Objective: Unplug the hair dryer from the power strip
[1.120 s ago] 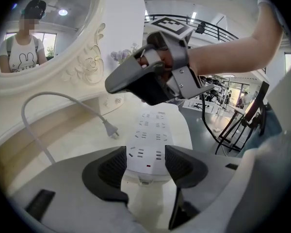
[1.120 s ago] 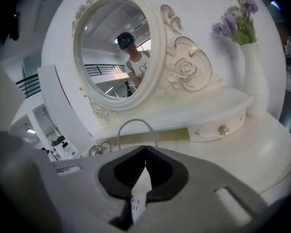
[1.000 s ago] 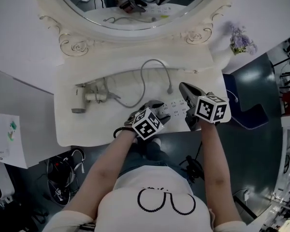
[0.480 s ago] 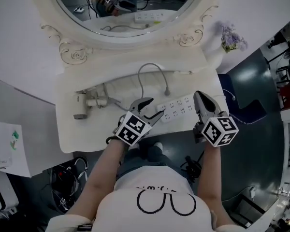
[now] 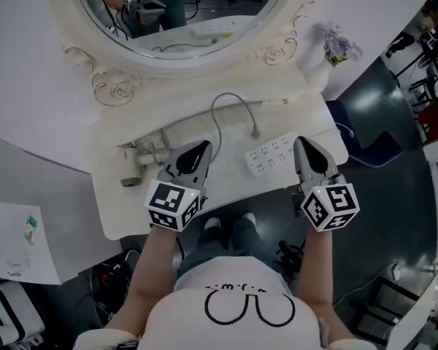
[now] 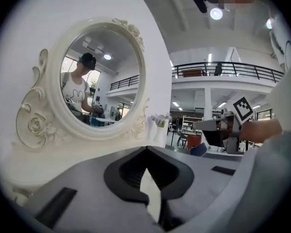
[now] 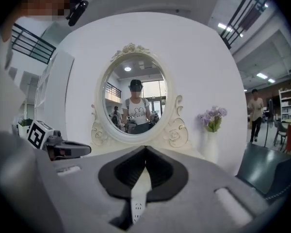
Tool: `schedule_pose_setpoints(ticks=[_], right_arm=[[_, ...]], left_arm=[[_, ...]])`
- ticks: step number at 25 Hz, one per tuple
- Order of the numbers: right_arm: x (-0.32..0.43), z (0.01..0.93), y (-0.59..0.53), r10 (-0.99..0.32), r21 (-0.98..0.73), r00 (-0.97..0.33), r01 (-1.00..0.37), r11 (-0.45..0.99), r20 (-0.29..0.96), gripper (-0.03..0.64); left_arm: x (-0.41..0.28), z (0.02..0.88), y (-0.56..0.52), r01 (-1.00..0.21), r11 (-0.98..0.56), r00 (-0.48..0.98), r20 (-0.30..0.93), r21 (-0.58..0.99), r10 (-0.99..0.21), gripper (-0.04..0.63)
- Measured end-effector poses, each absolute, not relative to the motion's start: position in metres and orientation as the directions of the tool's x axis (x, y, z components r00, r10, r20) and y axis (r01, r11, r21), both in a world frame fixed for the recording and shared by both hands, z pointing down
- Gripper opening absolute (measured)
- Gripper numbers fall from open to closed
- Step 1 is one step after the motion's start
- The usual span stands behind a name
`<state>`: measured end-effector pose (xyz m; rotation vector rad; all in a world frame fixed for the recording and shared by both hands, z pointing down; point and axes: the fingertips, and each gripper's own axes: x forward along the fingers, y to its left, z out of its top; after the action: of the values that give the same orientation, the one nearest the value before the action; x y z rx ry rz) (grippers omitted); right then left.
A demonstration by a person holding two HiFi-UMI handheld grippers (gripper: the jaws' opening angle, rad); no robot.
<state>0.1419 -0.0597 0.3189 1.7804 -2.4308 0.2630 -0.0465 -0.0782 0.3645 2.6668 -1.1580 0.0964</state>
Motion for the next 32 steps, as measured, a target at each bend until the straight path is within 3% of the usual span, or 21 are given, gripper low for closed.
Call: schedule_pose_setpoints(ticks=[13, 32], right_arm=[[0.133, 0.274, 0.003, -0.985, 0.081, -0.147, -0.985, 0.154, 0.087, -0.002], [0.156, 0.245, 0.071, -0.998, 0.17, -0.045, -0.984, 0.052, 0.043, -0.002]], left_arm=[[-0.064, 0.292, -0.047, -0.739, -0.673, 0.673, -0.012, 0.022, -0.74, -0.002], [-0.058, 0.252, -0.006, -0.76, -0.647, 0.65, -0.073, -0.064, -0.756, -0.002]])
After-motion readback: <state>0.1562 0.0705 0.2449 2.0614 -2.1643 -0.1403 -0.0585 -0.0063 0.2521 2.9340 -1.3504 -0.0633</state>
